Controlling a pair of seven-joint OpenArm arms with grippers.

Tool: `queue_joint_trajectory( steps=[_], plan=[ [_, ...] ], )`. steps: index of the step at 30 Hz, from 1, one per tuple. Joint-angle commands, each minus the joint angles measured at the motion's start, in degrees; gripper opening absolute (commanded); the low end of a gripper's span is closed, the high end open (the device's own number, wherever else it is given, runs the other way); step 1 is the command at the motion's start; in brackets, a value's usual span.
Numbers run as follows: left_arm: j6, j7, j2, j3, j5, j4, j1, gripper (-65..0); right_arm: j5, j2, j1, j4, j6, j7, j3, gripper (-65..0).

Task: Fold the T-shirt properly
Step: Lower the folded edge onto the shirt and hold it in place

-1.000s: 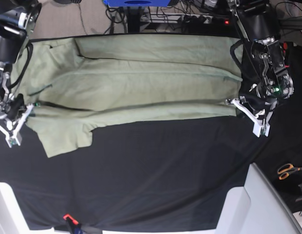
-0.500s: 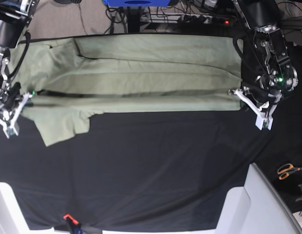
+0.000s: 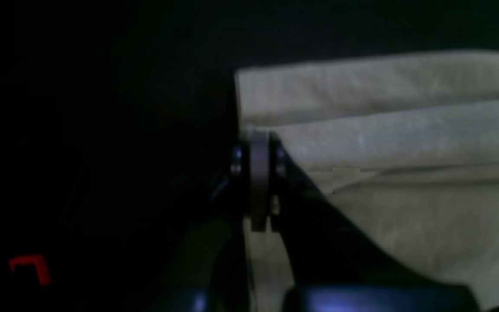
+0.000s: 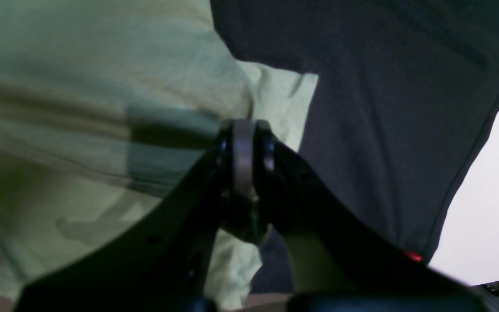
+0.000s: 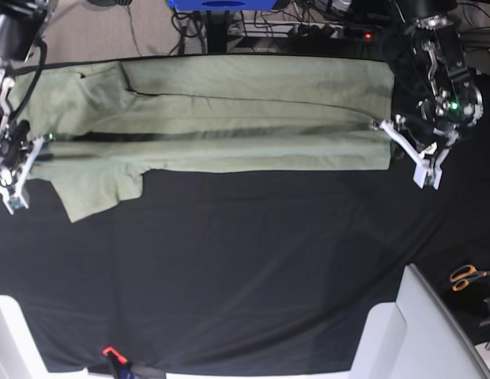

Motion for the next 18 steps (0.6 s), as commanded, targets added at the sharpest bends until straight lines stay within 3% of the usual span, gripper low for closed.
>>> queue_joint_trajectory(
  steps=[1,7,18],
  plan=[
    [0.0,-0.8,-1.0,-0.4,-0.3,1.3,-0.2,-65.0,-0.5,0.6,0.3,1.7,-0.1,0.1,1.3,-65.0],
    [0.0,-0.8,-2.5,-0.5,-0.4,1.3,1.0,-65.0,-0.3,-0.1,-2.6,2.1,0.0,0.1,2.3,-65.0],
    [0.0,-1.1,-2.1,0.1,-0.4,1.3,2.6,-65.0,-0.2,-0.9,-4.0,1.6,0.0,0.4,2.4,-65.0]
  ],
)
